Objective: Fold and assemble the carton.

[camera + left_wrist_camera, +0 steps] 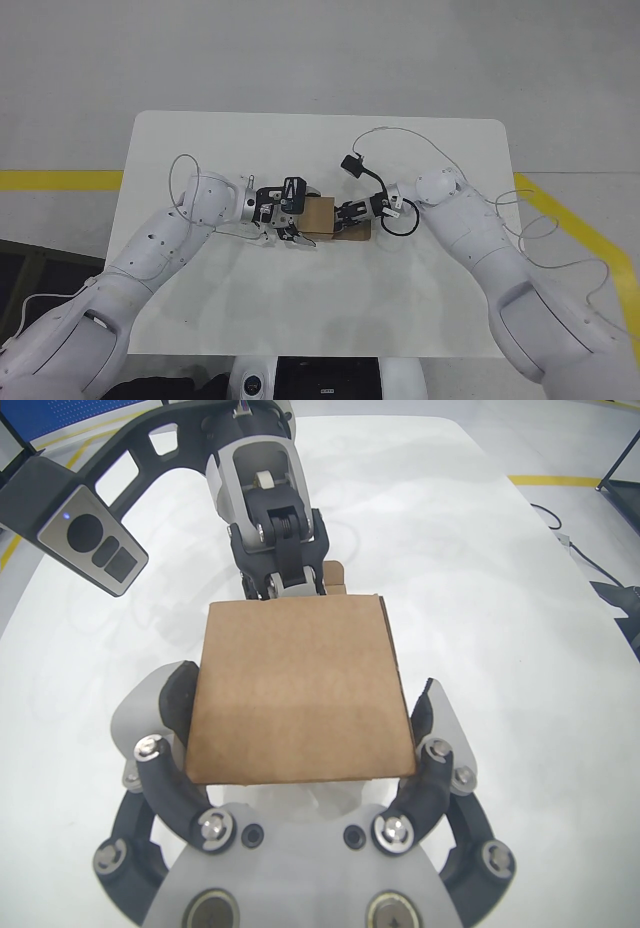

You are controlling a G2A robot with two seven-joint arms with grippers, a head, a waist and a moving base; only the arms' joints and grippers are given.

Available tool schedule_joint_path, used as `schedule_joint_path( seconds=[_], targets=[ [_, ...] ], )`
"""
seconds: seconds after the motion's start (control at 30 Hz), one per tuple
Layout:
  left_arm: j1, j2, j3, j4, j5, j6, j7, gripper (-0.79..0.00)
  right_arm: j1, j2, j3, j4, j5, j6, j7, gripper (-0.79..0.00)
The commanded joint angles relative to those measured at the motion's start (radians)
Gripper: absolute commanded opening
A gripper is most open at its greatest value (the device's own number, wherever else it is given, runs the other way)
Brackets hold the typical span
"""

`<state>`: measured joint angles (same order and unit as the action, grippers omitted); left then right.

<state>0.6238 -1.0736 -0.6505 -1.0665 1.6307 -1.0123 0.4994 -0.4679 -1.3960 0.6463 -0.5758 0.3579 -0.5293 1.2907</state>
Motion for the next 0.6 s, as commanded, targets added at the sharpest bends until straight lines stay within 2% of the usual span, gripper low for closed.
schedule_joint_path(
  seconds=[0.0, 0.27, 0.57],
  targets=[
    [0.0, 0.0, 0.001, -0.001, 0.0, 0.0, -0.001, 0.0, -0.001, -0.001, 0.003, 0.002, 0.001, 0.0, 0.0, -0.785],
    [-0.001, 0.0, -0.001, -0.001, -0.001, 0.0, -0.005, 0.0, 0.007, 0.003, 0.022, 0.021, 0.001, 0.0, 0.0, -0.785],
    [0.0, 0.004, -0.008, 0.004, 0.002, 0.0, -0.002, 0.0, 0.025, 0.056, 0.077, 0.015, -0.033, 0.02, 0.02, -0.785]
  ],
)
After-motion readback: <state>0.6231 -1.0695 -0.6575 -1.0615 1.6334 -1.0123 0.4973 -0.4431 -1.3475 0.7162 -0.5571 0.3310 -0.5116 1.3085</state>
